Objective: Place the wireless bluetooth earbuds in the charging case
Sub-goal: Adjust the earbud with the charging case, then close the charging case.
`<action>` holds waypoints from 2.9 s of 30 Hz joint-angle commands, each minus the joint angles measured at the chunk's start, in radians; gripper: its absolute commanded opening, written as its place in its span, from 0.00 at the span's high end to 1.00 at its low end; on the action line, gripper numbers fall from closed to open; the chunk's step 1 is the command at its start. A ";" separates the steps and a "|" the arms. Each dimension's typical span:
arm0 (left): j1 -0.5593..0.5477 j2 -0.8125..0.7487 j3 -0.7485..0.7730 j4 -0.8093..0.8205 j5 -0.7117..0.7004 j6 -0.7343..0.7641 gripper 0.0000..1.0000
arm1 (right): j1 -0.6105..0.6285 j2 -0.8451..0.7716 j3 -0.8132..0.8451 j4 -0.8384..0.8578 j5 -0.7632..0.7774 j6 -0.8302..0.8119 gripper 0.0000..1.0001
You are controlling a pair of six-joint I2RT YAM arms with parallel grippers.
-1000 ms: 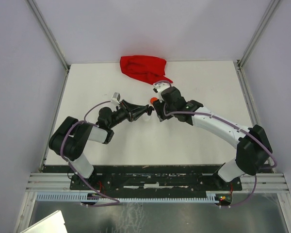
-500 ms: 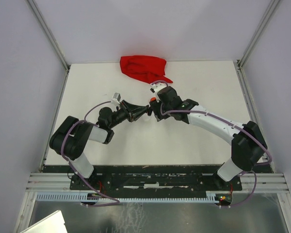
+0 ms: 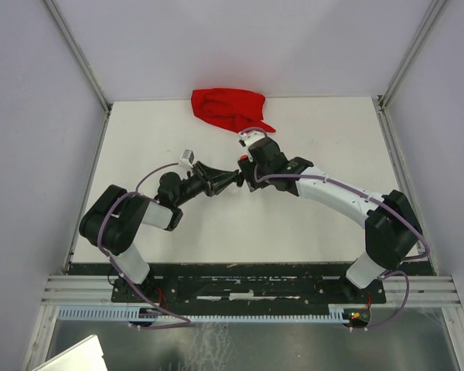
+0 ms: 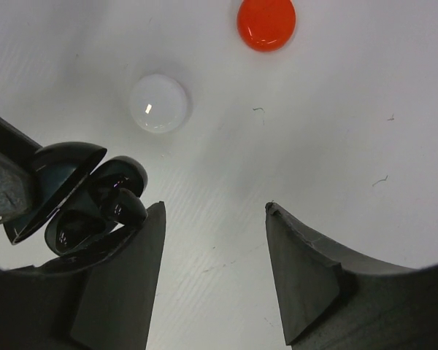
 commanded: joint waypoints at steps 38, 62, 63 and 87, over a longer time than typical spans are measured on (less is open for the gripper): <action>-0.057 0.090 0.042 -0.007 -0.262 -0.357 0.97 | 0.034 -0.118 -0.579 1.124 -0.020 -0.215 0.31; -0.069 0.062 -0.014 -0.004 -0.261 -0.338 0.97 | 0.094 0.019 -0.508 1.212 0.210 -0.342 0.32; -0.068 0.061 -0.018 -0.003 -0.261 -0.336 0.97 | 0.094 0.016 -0.511 1.213 0.225 -0.347 0.32; 0.071 0.003 0.118 -0.479 -0.448 0.201 0.97 | 0.053 -0.208 -0.371 0.589 0.363 -0.080 0.25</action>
